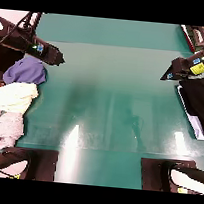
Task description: Fold the shirts.
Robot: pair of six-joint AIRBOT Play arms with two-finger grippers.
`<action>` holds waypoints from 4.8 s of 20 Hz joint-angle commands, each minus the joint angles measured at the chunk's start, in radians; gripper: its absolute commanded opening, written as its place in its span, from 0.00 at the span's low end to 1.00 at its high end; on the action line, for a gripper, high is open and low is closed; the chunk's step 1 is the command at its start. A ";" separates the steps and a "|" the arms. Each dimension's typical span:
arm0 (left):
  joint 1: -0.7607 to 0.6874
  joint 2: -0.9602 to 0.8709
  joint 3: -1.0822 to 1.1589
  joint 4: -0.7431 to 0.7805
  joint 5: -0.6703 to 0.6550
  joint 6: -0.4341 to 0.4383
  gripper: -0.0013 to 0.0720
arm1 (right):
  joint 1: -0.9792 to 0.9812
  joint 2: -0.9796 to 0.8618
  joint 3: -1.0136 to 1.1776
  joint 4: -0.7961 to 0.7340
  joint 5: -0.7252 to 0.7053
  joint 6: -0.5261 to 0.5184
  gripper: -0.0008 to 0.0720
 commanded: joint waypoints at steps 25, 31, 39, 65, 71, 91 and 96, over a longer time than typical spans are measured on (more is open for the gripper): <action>0.308 -0.270 0.000 0.546 0.187 -0.229 0.91 | 0.005 0.001 0.000 0.002 0.006 0.000 0.03; 0.426 -0.471 0.000 0.497 0.274 -0.232 0.91 | 0.005 0.001 0.000 0.002 0.002 0.026 0.03; 0.423 -0.499 0.069 0.462 0.242 -0.228 0.05 | 0.005 0.001 0.001 0.002 -0.008 0.027 0.03; -0.172 -0.386 0.388 -0.254 0.073 0.149 0.29 | 0.002 0.019 0.255 0.001 -0.174 0.025 0.03; 0.012 -0.413 0.371 -0.175 -0.188 0.022 0.84 | 0.002 0.019 0.255 -0.087 -0.169 0.024 0.03; 0.043 -0.386 -0.436 -0.386 0.138 0.113 0.84 | 0.003 0.019 0.254 -0.105 -0.177 0.024 0.03; 0.033 -0.385 -0.425 -0.386 0.113 0.113 0.05 | 0.004 0.019 0.243 -0.094 -0.144 0.025 0.03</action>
